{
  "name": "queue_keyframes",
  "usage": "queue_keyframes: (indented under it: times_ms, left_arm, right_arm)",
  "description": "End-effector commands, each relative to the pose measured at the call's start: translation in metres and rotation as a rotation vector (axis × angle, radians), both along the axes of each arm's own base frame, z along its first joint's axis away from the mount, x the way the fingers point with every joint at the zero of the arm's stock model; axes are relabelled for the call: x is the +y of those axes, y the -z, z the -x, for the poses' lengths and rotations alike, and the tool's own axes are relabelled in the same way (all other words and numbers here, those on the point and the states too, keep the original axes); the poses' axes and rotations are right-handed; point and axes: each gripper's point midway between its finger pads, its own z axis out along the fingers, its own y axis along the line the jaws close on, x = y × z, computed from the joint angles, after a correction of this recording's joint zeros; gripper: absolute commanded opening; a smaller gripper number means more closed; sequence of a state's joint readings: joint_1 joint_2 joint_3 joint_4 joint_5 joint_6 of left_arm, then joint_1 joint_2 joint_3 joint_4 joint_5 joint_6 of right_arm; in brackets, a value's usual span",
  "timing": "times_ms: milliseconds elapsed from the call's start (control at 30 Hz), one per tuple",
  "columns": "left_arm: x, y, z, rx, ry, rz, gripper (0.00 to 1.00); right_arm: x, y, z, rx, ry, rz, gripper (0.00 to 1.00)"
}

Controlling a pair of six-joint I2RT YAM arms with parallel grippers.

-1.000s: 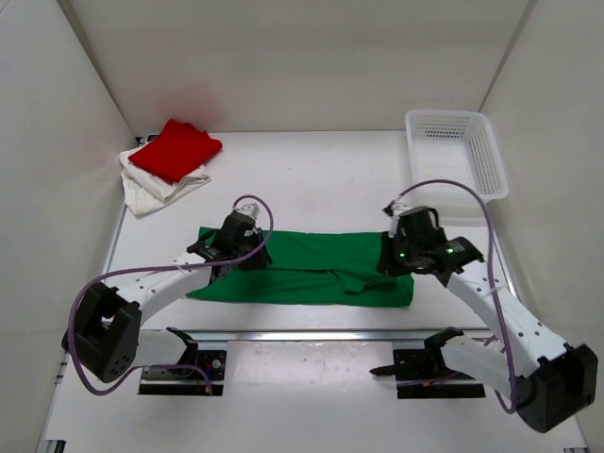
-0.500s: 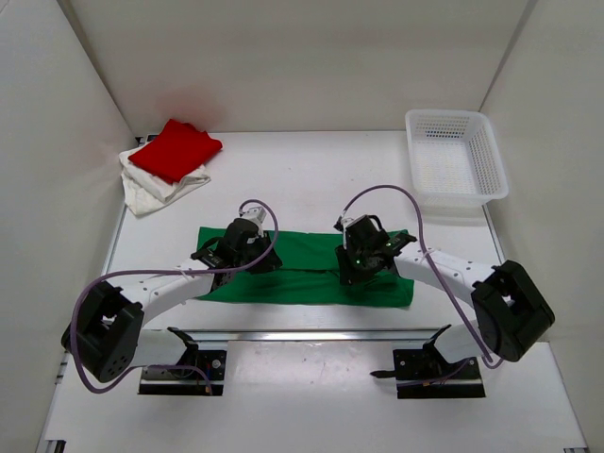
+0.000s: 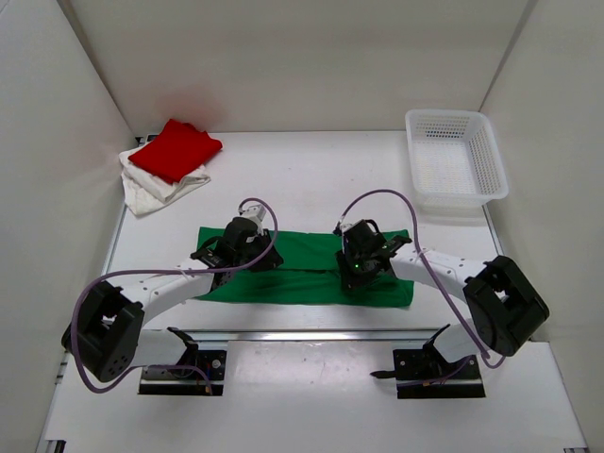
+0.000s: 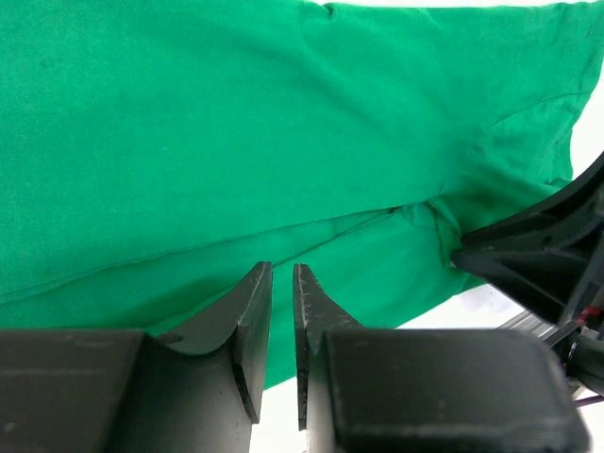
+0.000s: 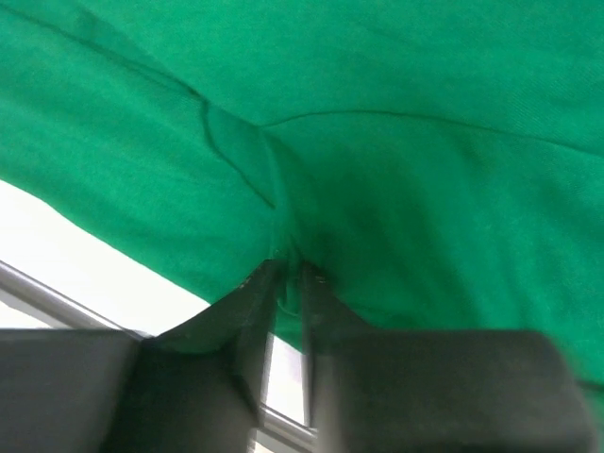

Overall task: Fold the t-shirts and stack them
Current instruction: Fold the other side of the tshirt into a rectangle

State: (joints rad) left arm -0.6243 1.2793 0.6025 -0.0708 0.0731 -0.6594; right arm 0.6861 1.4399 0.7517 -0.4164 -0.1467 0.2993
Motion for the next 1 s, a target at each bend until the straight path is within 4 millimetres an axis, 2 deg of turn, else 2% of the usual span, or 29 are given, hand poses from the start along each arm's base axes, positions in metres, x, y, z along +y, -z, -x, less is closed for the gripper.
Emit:
queue_keyframes:
  times_ms: [0,33,100,200,267,367,433,567,633,667,700,767,867,900,933,967]
  left_arm:
    - [-0.007,-0.01,-0.002,-0.026,0.007,0.044,0.26]
    - [-0.006,-0.012,-0.002,-0.031,0.005,0.048,0.25]
    - [-0.004,-0.013,-0.004,-0.035,-0.008,0.054,0.25]
    - [-0.005,-0.016,-0.004,-0.034,-0.003,0.067,0.26]
    - [-0.007,-0.021,-0.006,-0.041,0.008,0.069,0.25]
    - [-0.005,-0.027,-0.009,-0.053,-0.003,0.078,0.26]
    - [-0.003,-0.029,-0.013,-0.059,-0.014,0.081,0.25]
    - [-0.003,-0.035,-0.013,-0.061,-0.009,0.108,0.25]
    - [-0.001,-0.031,-0.011,-0.049,-0.013,0.104,0.25]
    - [-0.002,-0.032,-0.01,-0.052,-0.01,0.102,0.25]
    - [-0.003,-0.027,-0.005,-0.042,0.007,0.096,0.26]
    - [-0.001,-0.025,-0.005,-0.045,0.001,0.089,0.26]
    - [0.003,-0.017,-0.003,-0.027,-0.002,0.089,0.26]
    - [0.003,-0.015,-0.003,-0.029,-0.004,0.081,0.25]
    - [0.005,-0.014,-0.005,-0.037,-0.005,0.071,0.26]
    - [0.006,-0.012,-0.005,-0.027,-0.01,0.069,0.26]
  right_arm:
    - [-0.003,0.003,-0.007,-0.014,0.021,0.02,0.12]
    - [-0.005,0.005,-0.007,-0.004,0.019,0.035,0.06]
    - [-0.003,0.001,-0.012,-0.016,0.03,0.032,0.0]
    - [0.002,-0.016,-0.013,-0.014,0.025,-0.039,0.0]
    - [0.01,-0.038,-0.013,-0.023,0.011,-0.129,0.0]
    - [0.018,-0.061,-0.006,-0.027,-0.007,-0.181,0.0]
    - [0.025,-0.07,0.0,-0.012,-0.028,-0.225,0.0]
    - [0.031,-0.068,0.007,0.015,-0.019,-0.265,0.0]
    - [0.034,-0.066,0.012,0.023,-0.012,-0.264,0.05]
    - [0.034,-0.061,0.015,0.035,-0.018,-0.257,0.17]
    - [0.032,-0.057,0.018,0.046,-0.019,-0.247,0.26]
    - [0.019,-0.058,0.014,0.034,0.018,-0.219,0.34]
    - [-0.006,-0.069,-0.002,-0.019,0.105,-0.257,0.37]
    - [-0.02,-0.072,-0.015,-0.046,0.163,-0.273,0.33]
    - [-0.025,-0.077,-0.023,-0.081,0.194,-0.304,0.24]
    - [-0.04,-0.077,-0.033,-0.104,0.256,-0.322,0.12]
